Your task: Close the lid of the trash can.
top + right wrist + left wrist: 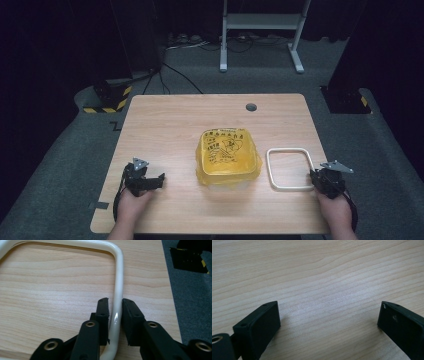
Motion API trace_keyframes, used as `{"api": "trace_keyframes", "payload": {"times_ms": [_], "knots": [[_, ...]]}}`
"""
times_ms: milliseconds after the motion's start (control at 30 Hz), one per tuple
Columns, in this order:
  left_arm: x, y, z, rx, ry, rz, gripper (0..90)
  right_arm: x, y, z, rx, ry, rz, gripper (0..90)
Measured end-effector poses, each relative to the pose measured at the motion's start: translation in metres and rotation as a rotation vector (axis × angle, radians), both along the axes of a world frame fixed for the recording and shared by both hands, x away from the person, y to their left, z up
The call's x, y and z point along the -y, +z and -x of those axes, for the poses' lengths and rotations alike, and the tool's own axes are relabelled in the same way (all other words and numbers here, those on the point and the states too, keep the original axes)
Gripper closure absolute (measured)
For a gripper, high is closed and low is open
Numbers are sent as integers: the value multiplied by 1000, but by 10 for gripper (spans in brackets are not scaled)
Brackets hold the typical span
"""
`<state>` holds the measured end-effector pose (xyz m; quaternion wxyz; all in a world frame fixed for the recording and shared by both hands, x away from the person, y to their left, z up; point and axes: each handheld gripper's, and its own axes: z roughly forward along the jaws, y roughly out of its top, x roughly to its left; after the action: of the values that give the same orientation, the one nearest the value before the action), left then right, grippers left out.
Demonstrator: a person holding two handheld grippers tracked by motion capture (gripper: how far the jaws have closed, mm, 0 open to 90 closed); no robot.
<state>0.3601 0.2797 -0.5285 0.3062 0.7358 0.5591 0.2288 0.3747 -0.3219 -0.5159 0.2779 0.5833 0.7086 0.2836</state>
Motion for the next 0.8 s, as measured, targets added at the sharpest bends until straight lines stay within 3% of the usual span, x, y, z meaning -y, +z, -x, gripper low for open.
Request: {"api": "trace_keyframes", "payload": {"times_ms": [233, 367, 400, 667, 700, 800], "knots": [[0, 0, 1, 4, 4, -5, 42, -13, 1, -4, 6, 30, 1, 820], [0, 0, 1, 5, 3, -5, 42, -20, 7, -1, 41, 48, -3, 821], [0, 0, 1, 4, 2, -5, 40, -25, 13, 1, 84, 58, -17, 821], [1, -1, 0, 6, 4, -5, 35, -35, 34, 13, 214, 47, -63, 821], [1, -1, 0, 6, 5, -5, 35, -35, 34, 13, 214, 47, -63, 821], [1, -1, 0, 7, 4, -5, 34, -33, 45, 21, 282, 21, -101, 821]]}}
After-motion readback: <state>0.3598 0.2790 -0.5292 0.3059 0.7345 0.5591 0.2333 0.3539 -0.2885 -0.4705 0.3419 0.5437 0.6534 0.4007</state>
